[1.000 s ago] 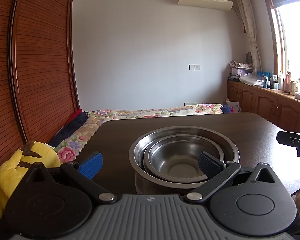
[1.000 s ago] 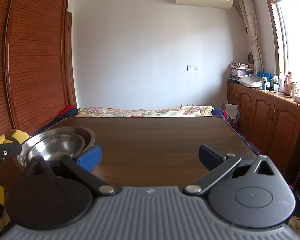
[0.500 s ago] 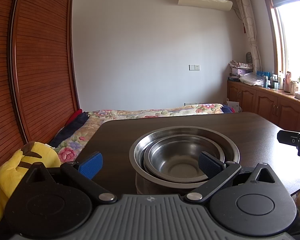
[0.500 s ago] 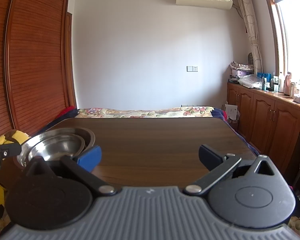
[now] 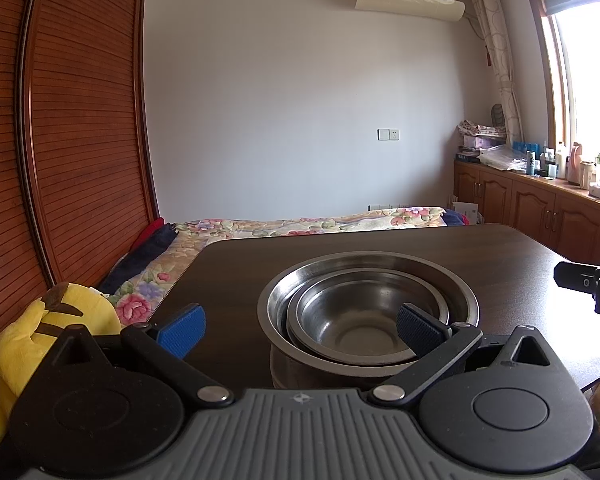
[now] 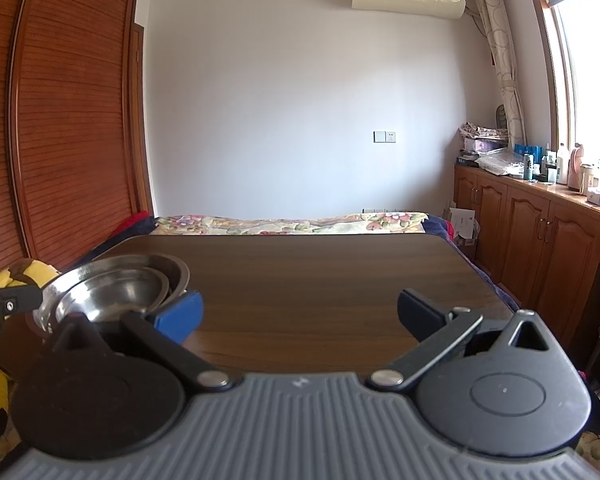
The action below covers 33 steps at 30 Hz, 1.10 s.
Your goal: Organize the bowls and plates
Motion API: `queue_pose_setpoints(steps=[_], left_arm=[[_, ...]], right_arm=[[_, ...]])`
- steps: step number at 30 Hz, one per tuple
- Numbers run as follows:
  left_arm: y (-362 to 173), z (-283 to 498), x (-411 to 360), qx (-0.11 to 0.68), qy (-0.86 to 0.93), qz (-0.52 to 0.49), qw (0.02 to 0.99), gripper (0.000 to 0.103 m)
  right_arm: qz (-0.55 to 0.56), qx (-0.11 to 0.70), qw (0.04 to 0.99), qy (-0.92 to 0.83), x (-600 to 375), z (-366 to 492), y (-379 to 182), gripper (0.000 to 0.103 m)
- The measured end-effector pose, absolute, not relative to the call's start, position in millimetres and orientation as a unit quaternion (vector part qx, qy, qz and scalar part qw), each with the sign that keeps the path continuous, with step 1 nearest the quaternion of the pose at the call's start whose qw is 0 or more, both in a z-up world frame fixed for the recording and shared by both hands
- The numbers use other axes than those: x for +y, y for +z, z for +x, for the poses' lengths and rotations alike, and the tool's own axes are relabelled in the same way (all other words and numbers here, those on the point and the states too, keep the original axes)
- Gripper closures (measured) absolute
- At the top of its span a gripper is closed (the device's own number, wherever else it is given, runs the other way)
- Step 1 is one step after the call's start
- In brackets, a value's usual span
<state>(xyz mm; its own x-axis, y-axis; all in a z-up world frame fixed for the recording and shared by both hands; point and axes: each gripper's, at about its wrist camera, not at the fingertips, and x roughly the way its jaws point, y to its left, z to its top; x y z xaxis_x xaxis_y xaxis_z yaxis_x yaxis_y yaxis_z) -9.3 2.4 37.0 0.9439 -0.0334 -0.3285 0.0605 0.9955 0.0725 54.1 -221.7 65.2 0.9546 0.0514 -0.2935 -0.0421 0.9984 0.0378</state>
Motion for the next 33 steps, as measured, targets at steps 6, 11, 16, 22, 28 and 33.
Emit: queue_pose_setpoints(steps=[6,11,16,22,28,33], left_arm=[[37.0,-9.3,2.3,0.166,-0.024,0.041,0.985,0.000],[37.3,-8.9,2.5,0.166,-0.025,0.041,0.985,0.000],[37.4,-8.8,2.8,0.166,-0.025,0.041,0.985,0.000],[37.4,-8.7,2.7,0.166,-0.025,0.041,0.985,0.000],[36.7,-8.2,2.8,0.167,-0.026,0.040,0.985,0.000],[36.7,-8.2,2.7,0.167,-0.026,0.040,0.985,0.000]], right_arm=[[0.016,0.149,0.988,0.024,-221.6,54.1,65.2,0.000],[0.016,0.149,0.988,0.023,-221.9,54.1,65.1,0.000],[0.016,0.149,0.988,0.024,-221.9,54.1,65.0,0.000],[0.015,0.149,0.988,0.025,-221.3,54.0,64.2,0.000],[0.016,0.150,0.988,0.025,-220.6,54.1,63.4,0.000],[0.016,0.150,0.988,0.024,-220.0,54.1,62.7,0.000]])
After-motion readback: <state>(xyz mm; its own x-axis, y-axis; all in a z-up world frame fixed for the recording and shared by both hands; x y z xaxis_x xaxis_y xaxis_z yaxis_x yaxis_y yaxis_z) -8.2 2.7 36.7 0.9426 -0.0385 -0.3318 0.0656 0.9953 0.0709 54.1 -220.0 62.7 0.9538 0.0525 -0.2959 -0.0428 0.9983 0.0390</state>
